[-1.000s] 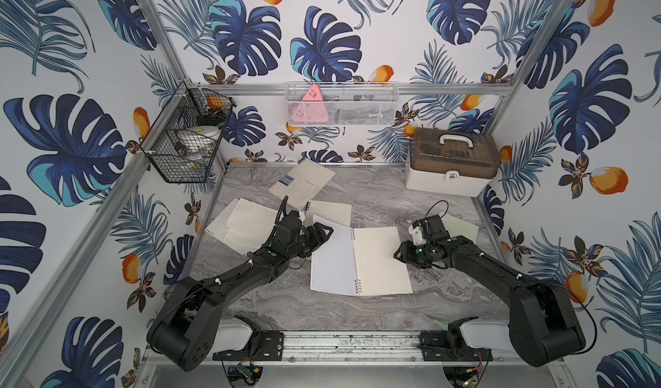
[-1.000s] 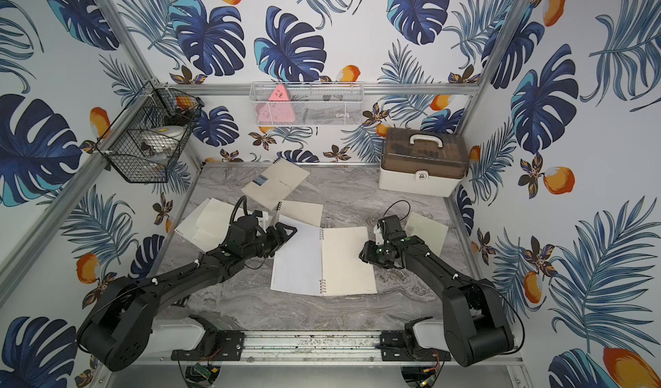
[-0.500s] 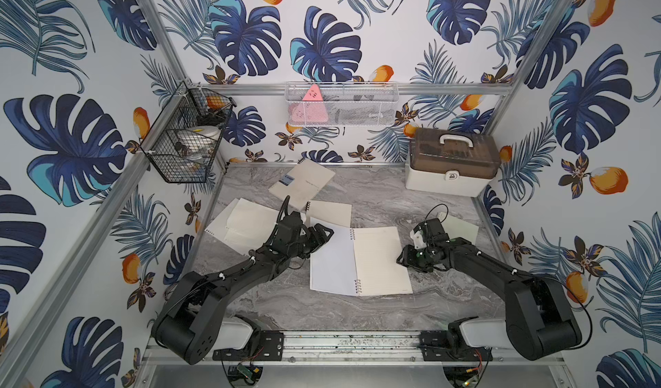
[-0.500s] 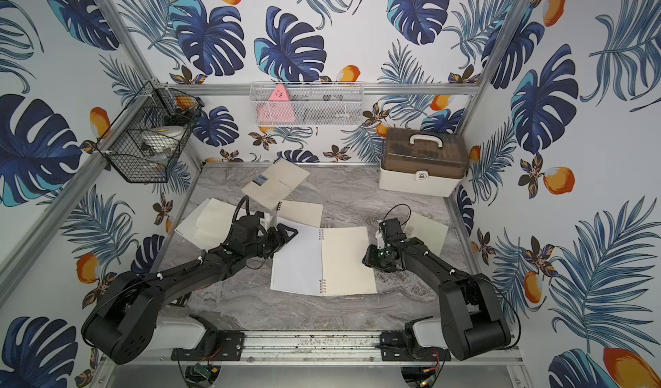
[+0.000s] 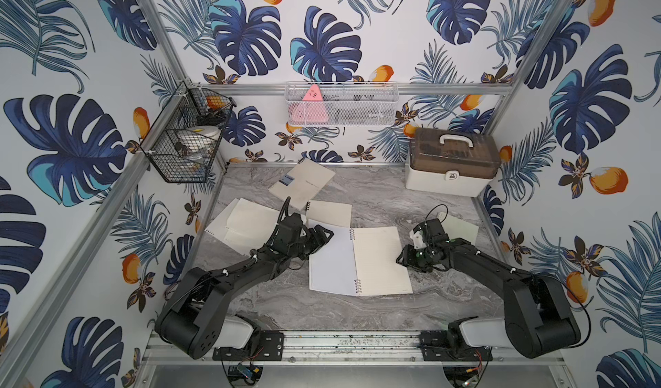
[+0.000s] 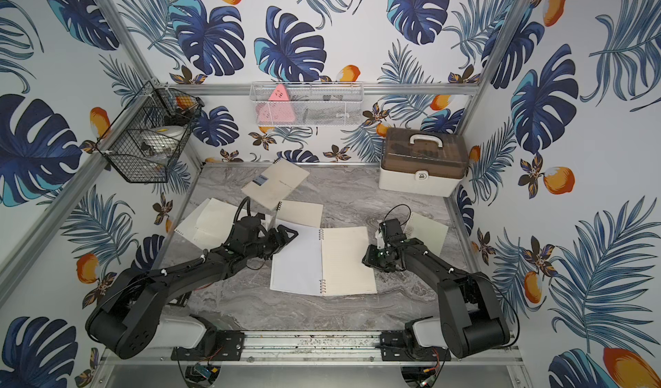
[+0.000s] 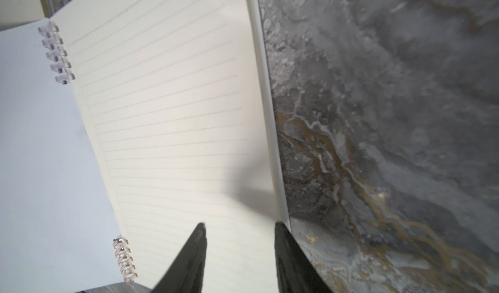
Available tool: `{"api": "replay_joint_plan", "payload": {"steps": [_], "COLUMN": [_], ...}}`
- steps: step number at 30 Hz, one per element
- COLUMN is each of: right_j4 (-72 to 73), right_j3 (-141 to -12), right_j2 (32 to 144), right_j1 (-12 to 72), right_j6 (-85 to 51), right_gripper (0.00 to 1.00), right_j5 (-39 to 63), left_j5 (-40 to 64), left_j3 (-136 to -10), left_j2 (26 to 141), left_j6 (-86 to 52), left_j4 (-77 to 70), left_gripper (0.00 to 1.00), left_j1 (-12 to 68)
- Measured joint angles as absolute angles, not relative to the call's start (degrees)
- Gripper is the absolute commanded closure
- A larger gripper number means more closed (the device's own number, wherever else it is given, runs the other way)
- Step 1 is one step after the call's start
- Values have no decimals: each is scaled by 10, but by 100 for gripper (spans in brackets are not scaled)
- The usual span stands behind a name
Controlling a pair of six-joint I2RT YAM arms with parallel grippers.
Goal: Tear off pages from different notebooks
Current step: Tear off the paper from the notebook.
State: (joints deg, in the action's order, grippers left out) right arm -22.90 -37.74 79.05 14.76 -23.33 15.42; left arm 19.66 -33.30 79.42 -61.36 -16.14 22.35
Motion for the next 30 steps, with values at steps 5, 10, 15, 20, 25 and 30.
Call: {"api": "replay_joint_plan", "payload": {"steps": [5, 10, 15, 20, 25, 30], "right_j4": [-227, -227, -226, -223, -223, -226], "right_j3": [-376, -375, -374, -372, -372, -381], "right_j2": [795, 796, 796, 785, 780, 787], "right_j1": [145, 145, 145, 145, 145, 145], "right_j6": [-233, -234, -234, -234, -235, -234], "right_gripper": [61, 62, 62, 63, 63, 63], "right_j5": [151, 156, 159, 170, 183, 185], "left_j5": [199, 199, 202, 208, 210, 213], "left_j3": [-333, -333, -332, -332, -332, -332], "left_j2": [795, 798, 807, 813, 819, 830], "left_j6": [-614, -614, -614, -616, -618, -620], "left_j4": [-165, -168, -174, -181, -187, -196], "left_gripper": [20, 20, 20, 20, 20, 20], "left_j1": [221, 221, 221, 221, 221, 221]}}
